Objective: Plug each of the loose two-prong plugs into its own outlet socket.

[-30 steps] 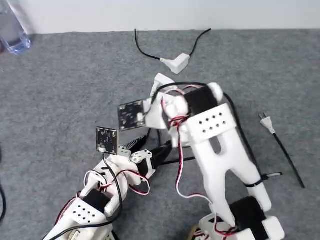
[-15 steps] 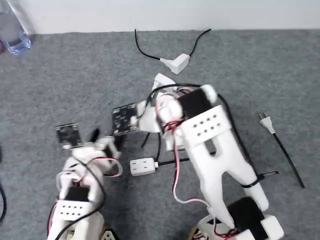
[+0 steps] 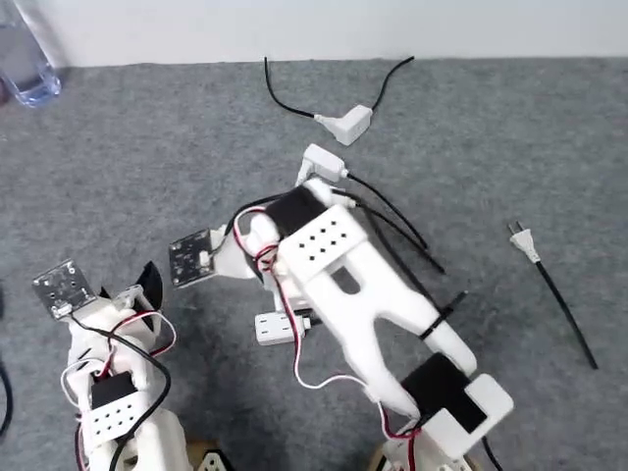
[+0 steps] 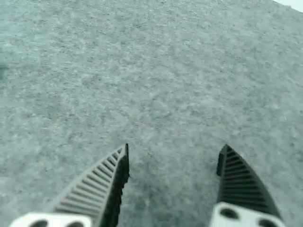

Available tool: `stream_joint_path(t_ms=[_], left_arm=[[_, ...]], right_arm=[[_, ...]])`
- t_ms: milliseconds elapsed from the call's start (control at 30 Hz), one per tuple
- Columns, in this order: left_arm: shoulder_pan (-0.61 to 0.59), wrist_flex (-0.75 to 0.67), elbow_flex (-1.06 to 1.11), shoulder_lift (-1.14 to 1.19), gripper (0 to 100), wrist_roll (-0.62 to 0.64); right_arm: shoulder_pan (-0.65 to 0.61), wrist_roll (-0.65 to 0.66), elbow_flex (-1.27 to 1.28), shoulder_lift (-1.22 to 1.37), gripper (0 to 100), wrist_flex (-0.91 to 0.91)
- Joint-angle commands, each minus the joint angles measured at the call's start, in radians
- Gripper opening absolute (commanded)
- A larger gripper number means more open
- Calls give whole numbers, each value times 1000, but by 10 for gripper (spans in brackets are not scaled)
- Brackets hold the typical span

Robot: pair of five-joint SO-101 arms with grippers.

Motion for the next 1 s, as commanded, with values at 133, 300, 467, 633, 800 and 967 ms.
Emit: stream_joint_path(t_ms=[133, 300, 467, 633, 800, 967], left_arm=[[-80, 5, -12, -14, 283, -9], [-299, 5, -10, -14, 283, -17], [-419, 5, -12, -14, 283, -17], [-423, 5, -12, -14, 283, -15], [-341, 9, -13, -12, 283, -15], [-290, 11, -18, -11, 283, -15]], right_arm=[[-25, -6, -31, 56, 8, -102], [-38, -11, -29, 116, 8, -127], [-41, -11, -29, 143, 8, -153], [-47, -11, -28, 145, 8, -153], [-54, -12, -29, 143, 8, -153], [-58, -66, -28, 145, 8, -174]])
